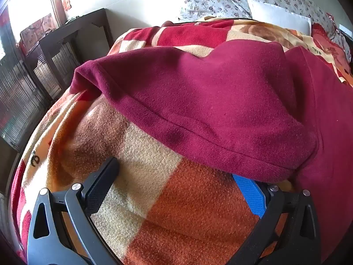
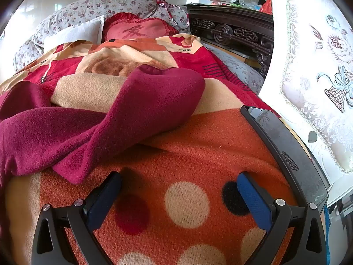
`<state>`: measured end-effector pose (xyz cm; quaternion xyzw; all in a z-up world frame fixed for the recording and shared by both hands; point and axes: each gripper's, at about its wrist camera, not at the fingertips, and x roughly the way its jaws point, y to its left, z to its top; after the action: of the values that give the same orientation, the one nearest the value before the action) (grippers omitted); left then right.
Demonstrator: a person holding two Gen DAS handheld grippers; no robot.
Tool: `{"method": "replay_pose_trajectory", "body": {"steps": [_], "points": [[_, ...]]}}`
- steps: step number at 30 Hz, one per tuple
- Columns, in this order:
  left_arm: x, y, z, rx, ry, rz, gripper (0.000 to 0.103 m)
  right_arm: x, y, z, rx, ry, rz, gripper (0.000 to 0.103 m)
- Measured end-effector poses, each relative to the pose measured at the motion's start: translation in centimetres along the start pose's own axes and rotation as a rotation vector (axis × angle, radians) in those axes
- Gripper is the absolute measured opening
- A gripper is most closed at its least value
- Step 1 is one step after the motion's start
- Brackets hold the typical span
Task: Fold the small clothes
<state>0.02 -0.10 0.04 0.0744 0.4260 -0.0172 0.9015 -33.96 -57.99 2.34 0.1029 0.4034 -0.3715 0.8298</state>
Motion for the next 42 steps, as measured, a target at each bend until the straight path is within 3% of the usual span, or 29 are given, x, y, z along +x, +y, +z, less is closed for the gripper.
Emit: {"method": "replay_pose_trajectory", "body": {"steps": [3,7,16,21,27,34,38,42], "points": [[-0.2,-0.2,0.3,-0.004,0.034,0.009,0.102,0.0,0.0,0.0,-0.001,0.0,0.0,0.103],[-2.3,-0.8,-0.3,0.007,0.071,-0.062,0.102,0.0,0.0,0.0,0.001,-0.003,0.0,0.103],[-9.2,-3.8,-2.6,0.102,0.003,-0.16,0.102,0.0,0.4,0.5,0.004,0.037,-0.027,0.103],[-11.6,-5.5,-2.9,0.159,-0.029,-0.183,0.102,-1.2,0.3,0.3,-0.06,0.118,0.038,0.102],[-14.0,-6.4,-3.0,0.158,-0.063,-0.235,0.102,-9.0,-2.1,0.3,-0.004,0.078,0.172,0.102],[-16.5,-7.7,-2.9,0.175,-0.1,-0.291,0.102,-20.3,-3.9,4.0,-0.085,-0.027,0.268,0.102],[-17.4,-8.3,-2.8,0.184,-0.107,-0.305,0.102,-24.7,-2.3,5.6,-0.121,-0.075,0.331,0.103],[-17.6,-8.5,-2.6,0.179,-0.111,-0.3,0.102,-25.2,2.3,5.1,-0.161,-0.07,0.388,0.103]]}}
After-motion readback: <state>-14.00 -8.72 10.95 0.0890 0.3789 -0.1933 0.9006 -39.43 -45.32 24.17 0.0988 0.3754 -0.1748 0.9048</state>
